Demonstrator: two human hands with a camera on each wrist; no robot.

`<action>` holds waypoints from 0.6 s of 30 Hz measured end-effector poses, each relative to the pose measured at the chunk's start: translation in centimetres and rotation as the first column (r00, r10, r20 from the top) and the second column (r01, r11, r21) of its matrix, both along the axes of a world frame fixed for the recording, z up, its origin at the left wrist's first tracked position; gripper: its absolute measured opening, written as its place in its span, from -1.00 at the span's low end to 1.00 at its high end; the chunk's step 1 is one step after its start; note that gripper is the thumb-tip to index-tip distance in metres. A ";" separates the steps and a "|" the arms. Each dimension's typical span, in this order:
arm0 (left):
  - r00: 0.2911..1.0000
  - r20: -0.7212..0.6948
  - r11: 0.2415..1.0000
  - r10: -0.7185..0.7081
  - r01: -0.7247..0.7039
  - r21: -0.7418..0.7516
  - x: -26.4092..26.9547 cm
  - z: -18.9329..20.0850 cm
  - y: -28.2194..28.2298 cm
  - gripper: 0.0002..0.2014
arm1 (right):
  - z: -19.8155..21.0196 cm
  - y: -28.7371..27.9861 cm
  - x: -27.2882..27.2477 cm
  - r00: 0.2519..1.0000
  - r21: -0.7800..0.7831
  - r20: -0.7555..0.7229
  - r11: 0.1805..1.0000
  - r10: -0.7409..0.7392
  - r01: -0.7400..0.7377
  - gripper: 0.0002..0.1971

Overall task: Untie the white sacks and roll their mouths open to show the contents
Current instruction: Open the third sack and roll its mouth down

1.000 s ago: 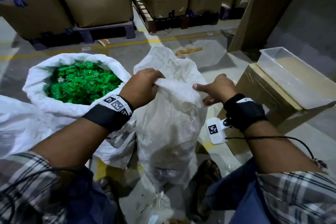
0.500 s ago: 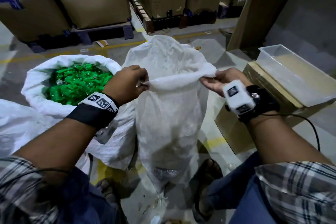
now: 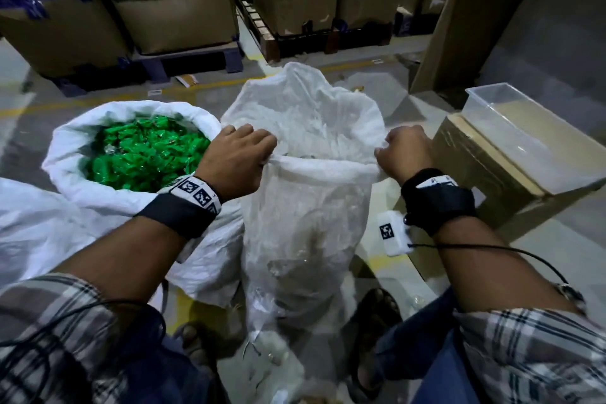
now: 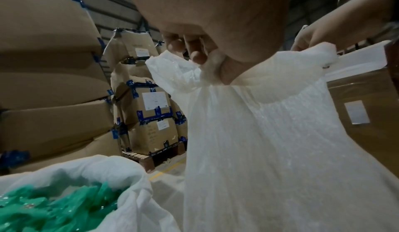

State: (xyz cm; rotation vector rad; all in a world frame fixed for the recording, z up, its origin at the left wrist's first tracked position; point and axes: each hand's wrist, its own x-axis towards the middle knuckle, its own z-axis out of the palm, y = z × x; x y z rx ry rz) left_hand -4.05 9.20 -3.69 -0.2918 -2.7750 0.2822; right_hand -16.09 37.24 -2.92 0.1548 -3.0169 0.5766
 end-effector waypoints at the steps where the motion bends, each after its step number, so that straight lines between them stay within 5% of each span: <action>1: 1.000 0.027 1.000 0.011 -0.012 0.026 0.0 -0.1 -0.3 -0.78 | 0.2 0.3 -0.3 1.000 -0.109 0.025 0.994 -0.015 0.018 -0.85; 2: 0.998 0.047 0.998 0.034 -0.036 0.050 0.1 -0.1 -0.6 -0.77 | 0.5 0.6 -0.6 0.995 -0.308 0.100 0.950 -0.026 0.056 -0.78; 3: 0.996 0.054 0.995 0.068 -0.071 0.070 0.1 -0.2 -1.0 -0.74 | 0.9 0.8 -0.8 0.967 -0.564 0.254 0.808 -0.025 0.169 -0.73; 4: 0.992 0.054 0.989 0.113 -0.118 0.090 0.3 -0.3 -1.4 -0.71 | 1.3 1.0 -1.0 0.888 -0.763 0.456 0.540 0.060 0.356 -0.76; 6: 0.978 0.039 0.968 0.205 -0.208 0.137 0.5 -0.2 -2.3 -0.68 | 1.7 1.7 -1.2 0.680 -0.723 0.669 0.054 0.299 0.688 -0.83; 8: 0.968 0.004 0.951 0.251 -0.248 0.184 0.5 -0.2 -2.9 -0.72 | 1.6 2.1 -1.3 0.607 -0.621 0.707 -0.090 0.363 0.778 -0.77; 12: 0.972 -0.024 0.925 0.232 -0.213 0.315 0.3 -0.8 -1.4 -0.71 | 1.4 0.9 -0.4 0.631 -0.669 0.648 -0.077 0.428 0.739 -0.53; 14: 0.978 0.008 0.910 0.209 -0.198 0.365 0.2 -1.3 -0.8 -0.56 | 1.6 -0.2 0.2 0.716 -0.762 0.621 0.032 0.318 0.647 -0.51; 15: 0.982 0.045 0.919 0.185 -0.189 0.347 0.2 -1.5 -0.6 -0.45 | 1.3 -0.6 0.4 0.795 -0.814 0.581 0.159 0.176 0.559 -0.54; 16: 0.982 0.092 0.929 0.163 -0.184 0.322 0.1 -1.8 -0.5 -0.40 | 1.2 -0.8 0.5 0.887 -0.820 0.462 0.383 0.005 0.425 -0.56; 18: 0.977 0.167 0.934 0.133 -0.180 0.309 0.3 -2.1 -0.2 -0.48 | 0.7 -0.9 0.8 0.993 -0.523 0.068 0.844 -0.101 0.121 -0.54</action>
